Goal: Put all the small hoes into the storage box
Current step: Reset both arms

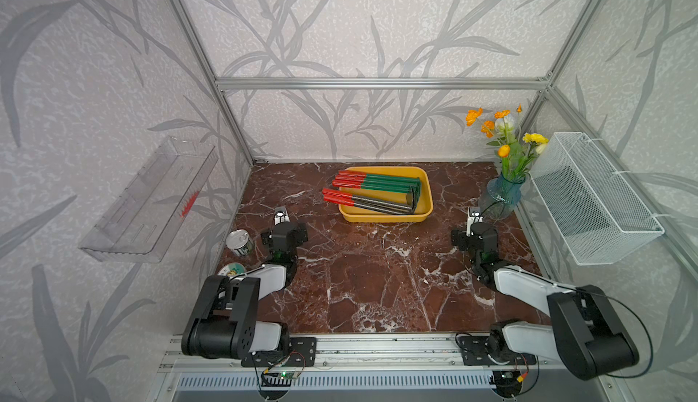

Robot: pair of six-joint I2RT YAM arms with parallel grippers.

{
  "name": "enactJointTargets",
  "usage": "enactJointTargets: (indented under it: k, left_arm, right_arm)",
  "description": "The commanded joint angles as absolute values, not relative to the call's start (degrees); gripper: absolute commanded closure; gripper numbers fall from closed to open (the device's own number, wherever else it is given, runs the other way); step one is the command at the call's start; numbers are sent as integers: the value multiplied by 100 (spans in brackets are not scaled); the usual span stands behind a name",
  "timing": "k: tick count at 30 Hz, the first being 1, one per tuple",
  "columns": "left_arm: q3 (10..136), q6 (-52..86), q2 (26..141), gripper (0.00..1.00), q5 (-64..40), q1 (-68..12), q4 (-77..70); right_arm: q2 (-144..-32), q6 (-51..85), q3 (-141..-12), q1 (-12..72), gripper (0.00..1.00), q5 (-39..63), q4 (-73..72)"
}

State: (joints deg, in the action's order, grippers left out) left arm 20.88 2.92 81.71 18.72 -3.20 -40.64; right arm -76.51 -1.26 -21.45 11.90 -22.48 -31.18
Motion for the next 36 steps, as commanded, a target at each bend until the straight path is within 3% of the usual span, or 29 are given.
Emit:
enactJointTargets:
  k: [1, 11, 13, 19, 36]
  left_arm:
    - [2022, 38, 8906, 3, 1514, -281, -5616]
    - [2266, 82, 8733, 0, 560, 6, -4778]
    - [2309, 139, 8731, 0, 672, 9, -4708]
    - [2379, 246, 8726, 0, 738, 75, -4545]
    - [2381, 246, 8736, 0, 734, 70, -4554]
  right_arm:
    - [-8117, -545, -2163, 1134, 1, -2217, -4758]
    - [-9195, -472, -2033, 976, 1, -1597, -6012]
    - [-9009, -356, -2102, 941, 1, -1554, -5560]
    - [-9184, -472, -1859, 949, 1, -1547, -6345]
    - [-9134, -426, -2041, 926, 1, -1508, -5917]
